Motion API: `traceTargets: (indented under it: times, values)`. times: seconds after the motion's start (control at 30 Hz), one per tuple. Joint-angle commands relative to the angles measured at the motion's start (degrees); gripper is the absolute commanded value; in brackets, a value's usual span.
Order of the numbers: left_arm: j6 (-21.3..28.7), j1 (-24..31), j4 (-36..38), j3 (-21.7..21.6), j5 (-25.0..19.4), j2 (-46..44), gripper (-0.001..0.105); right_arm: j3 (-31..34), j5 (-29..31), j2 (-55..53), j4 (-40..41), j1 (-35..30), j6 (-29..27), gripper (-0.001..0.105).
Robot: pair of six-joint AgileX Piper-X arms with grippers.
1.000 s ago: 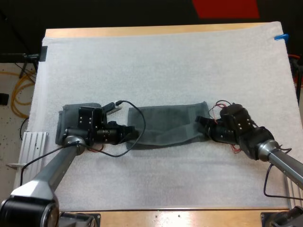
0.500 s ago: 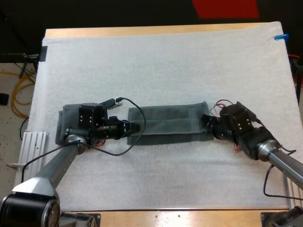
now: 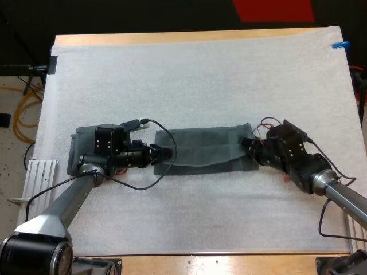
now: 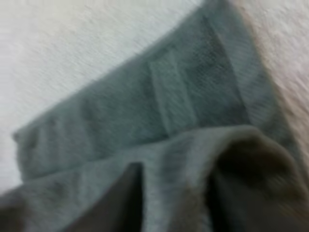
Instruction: Pick towel from pile fold and stack
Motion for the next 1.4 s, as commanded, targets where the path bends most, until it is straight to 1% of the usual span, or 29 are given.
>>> traceTargets:
  times: [0.0, 0.03, 0.07, 0.13, 0.2, 0.27, 0.4, 0.43, 0.5, 0.53, 0.57, 0.63, 0.7, 0.73, 0.8, 0.87, 0.9, 0.93, 1.0, 1.03, 1.1, 1.13, 1.2, 1.37]
  values:
    - [-0.10, -0.08, -1.94, 0.07, 0.37, -0.21, 0.049, -0.09, -0.53, 0.02, -3.74, 0.02, -1.05, 0.074]
    - [-0.10, -0.08, -2.39, 0.07, 0.37, -0.21, 0.049, -0.09, -0.76, 0.02, -4.55, 0.02, -1.60, 0.078]
    - [0.14, -0.08, -3.20, -0.04, 0.37, -0.21, 0.048, -0.09, -1.02, 0.02, -6.58, 0.02, -3.48, 0.079]
    - [0.15, -0.08, -5.02, -0.40, 0.37, -0.21, 0.049, -0.40, -1.01, 0.02, -8.69, 0.02, -6.17, 0.079]
    - [0.27, -0.08, -5.73, -1.92, 0.37, -0.21, 0.049, -1.28, -0.28, -0.09, -9.50, 0.02, -10.54, 0.079]
    - [0.29, -0.08, -5.72, -3.59, 0.49, -0.21, 0.049, -2.36, -0.12, -0.29, -9.52, 0.02, -14.06, 0.079]
    - [0.29, -0.08, -5.06, -6.73, 3.78, -0.21, 0.049, -5.05, -0.10, -1.33, -7.61, 0.02, -19.63, 0.079]
    - [0.29, -0.08, -5.07, -7.07, 4.26, -0.32, 0.049, -5.50, -0.10, -1.60, -7.07, 0.02, -20.40, 0.079]
    - [0.59, -0.08, -5.07, -7.56, 4.17, -1.40, 0.049, -6.99, 0.84, -2.70, -5.04, 0.02, -24.72, 0.079]
    - [1.14, -0.08, -5.07, -7.53, 4.16, -1.85, 0.049, -7.41, 1.76, -3.19, -4.25, 0.02, -26.20, 0.079]
    - [2.73, -0.08, -4.79, -7.52, 3.79, -2.98, 0.049, -8.00, 2.92, -3.84, -3.01, 0.02, -27.98, 0.079]
    - [5.29, -0.08, -3.37, -7.52, 1.86, -5.01, 0.049, -8.89, 5.11, -5.03, -0.75, 0.02, -30.66, 0.079]
    - [9.46, -0.08, -0.27, -7.52, -1.52, -8.60, 0.049, -9.60, 7.90, -6.97, 2.03, 0.02, -32.79, 0.079]
    - [10.72, -0.08, 0.87, -7.52, -2.77, -9.73, 0.049, -9.74, 8.70, -7.48, 2.92, 0.02, -33.05, 0.079]
    - [15.19, -0.08, 5.72, -7.73, -6.28, -14.47, 0.049, -10.31, 10.94, -9.25, 5.85, 0.02, -34.16, 0.079]
    - [17.69, -0.08, 8.70, -7.69, -7.42, -18.37, 0.049, -10.70, 11.83, -10.72, 8.22, 0.02, -34.30, 0.079]
    - [18.13, -0.08, 10.56, -7.69, -8.46, -20.61, 0.051, -10.88, 12.38, -11.71, 9.92, 0.02, -34.30, 0.079]
    - [18.25, -0.08, 11.89, -7.69, -9.18, -22.06, 0.052, -10.89, 12.51, -12.08, 10.62, 0.02, -34.30, 0.079]
    - [18.25, -0.08, 14.61, -7.69, -9.62, -27.34, 0.061, -10.87, 12.54, -14.18, 13.74, 0.02, -34.30, 0.079]
    - [18.25, -0.08, 15.11, -7.69, -9.63, -28.99, 0.063, -10.87, 12.54, -14.78, 14.36, 0.02, -34.30, 0.079]
    - [18.25, -0.08, 17.51, -8.19, -9.63, -35.12, 0.070, -10.87, 12.54, -16.84, 17.79, 0.02, -34.30, 0.079]
    - [18.15, -0.08, 18.16, -8.42, -9.63, -36.22, 0.071, -10.87, 12.54, -17.43, 18.66, 0.02, -34.30, 0.079]
    - [17.88, -0.08, 22.41, -10.18, -10.08, -41.33, 0.071, -10.87, 12.54, -19.79, 21.58, 0.02, -34.17, 0.079]
    - [17.89, -0.08, 33.77, -14.10, -10.08, -48.50, 0.071, -10.87, 12.82, -24.95, 27.53, 0.02, -33.75, 0.079]
